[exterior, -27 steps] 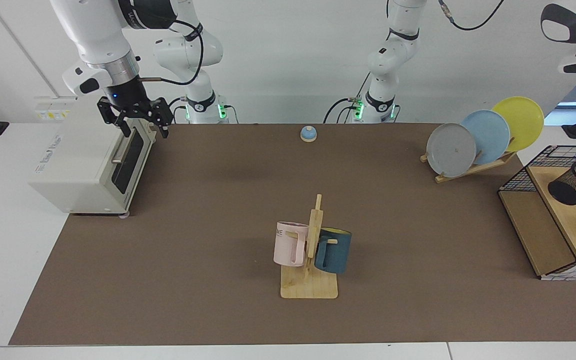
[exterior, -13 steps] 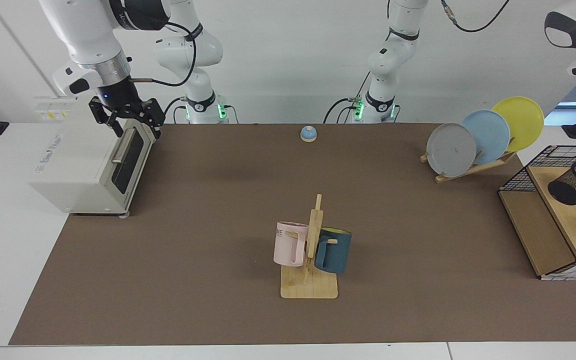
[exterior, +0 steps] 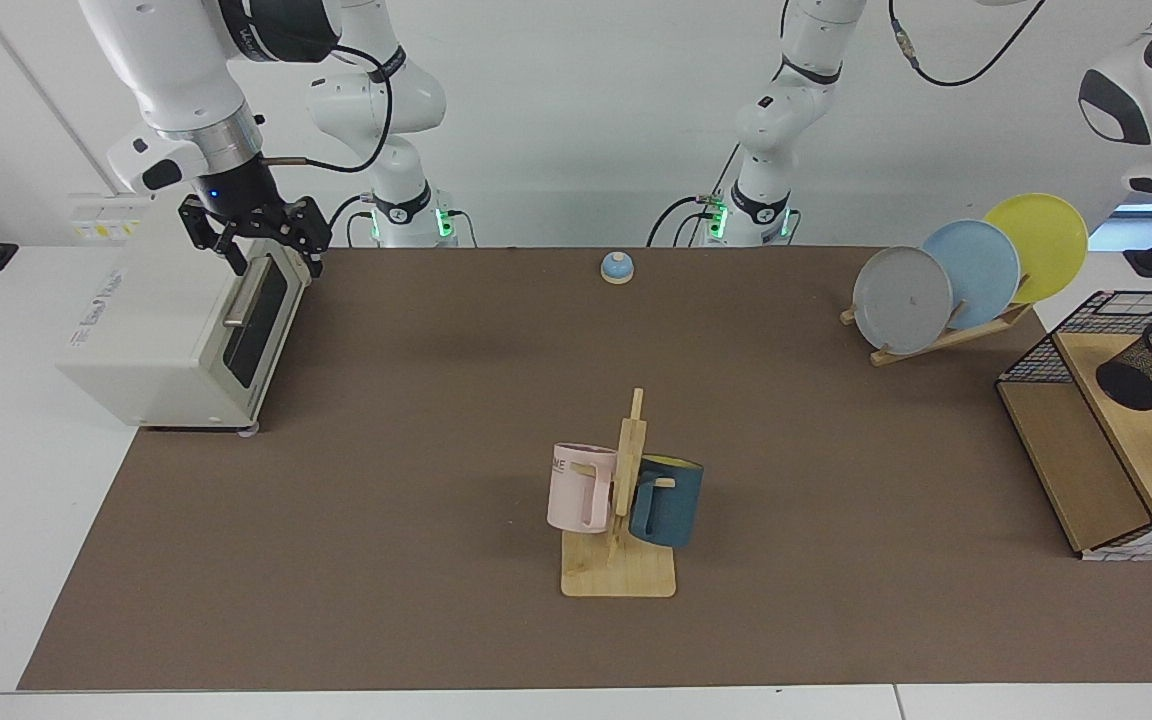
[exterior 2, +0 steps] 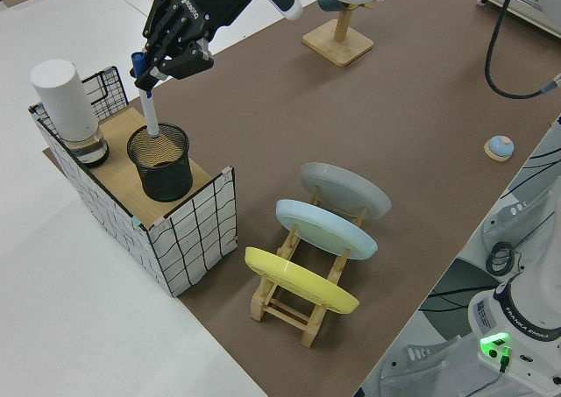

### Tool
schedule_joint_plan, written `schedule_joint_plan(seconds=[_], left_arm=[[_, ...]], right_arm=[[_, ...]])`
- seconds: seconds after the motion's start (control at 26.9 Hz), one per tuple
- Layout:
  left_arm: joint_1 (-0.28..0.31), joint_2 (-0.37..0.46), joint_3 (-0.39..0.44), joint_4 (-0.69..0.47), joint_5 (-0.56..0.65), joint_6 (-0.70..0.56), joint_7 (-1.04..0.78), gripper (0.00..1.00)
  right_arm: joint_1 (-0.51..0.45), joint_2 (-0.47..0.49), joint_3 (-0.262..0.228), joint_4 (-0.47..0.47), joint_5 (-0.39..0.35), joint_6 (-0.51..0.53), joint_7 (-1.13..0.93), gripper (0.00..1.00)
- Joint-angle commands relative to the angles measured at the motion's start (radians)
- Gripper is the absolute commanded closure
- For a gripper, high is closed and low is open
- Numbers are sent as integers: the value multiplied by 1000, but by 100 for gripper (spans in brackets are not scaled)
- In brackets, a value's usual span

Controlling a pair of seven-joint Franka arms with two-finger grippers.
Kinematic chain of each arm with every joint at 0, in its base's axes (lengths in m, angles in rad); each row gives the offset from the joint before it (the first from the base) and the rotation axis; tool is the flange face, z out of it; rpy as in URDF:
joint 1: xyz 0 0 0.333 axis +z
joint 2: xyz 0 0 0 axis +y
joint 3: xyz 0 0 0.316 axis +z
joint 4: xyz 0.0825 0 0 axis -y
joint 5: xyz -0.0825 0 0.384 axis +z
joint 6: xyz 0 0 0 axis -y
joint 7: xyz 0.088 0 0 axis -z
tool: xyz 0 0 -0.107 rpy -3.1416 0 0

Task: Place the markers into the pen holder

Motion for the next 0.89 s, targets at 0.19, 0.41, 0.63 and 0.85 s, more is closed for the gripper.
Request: schedule_joint_plan(seconds=[0.19,0.41,0.63,0.85], left_arm=[[-5,23,10,4,22,29,14,100],[-3,23,10,6,22,29,14,82],[-8,25,10,10,13,26,14,0],[-19,26,8,10,10,10,-5,0]], right_arm=[[-19,-20,14,-20,-22,-12,-41,0],[-21,-20,13,-19,-18,-13,-35,0],[-21,-19,13,-19,-18,-12,-38,0],[-21,-19,13,-17,-23,-7,-66,0]])
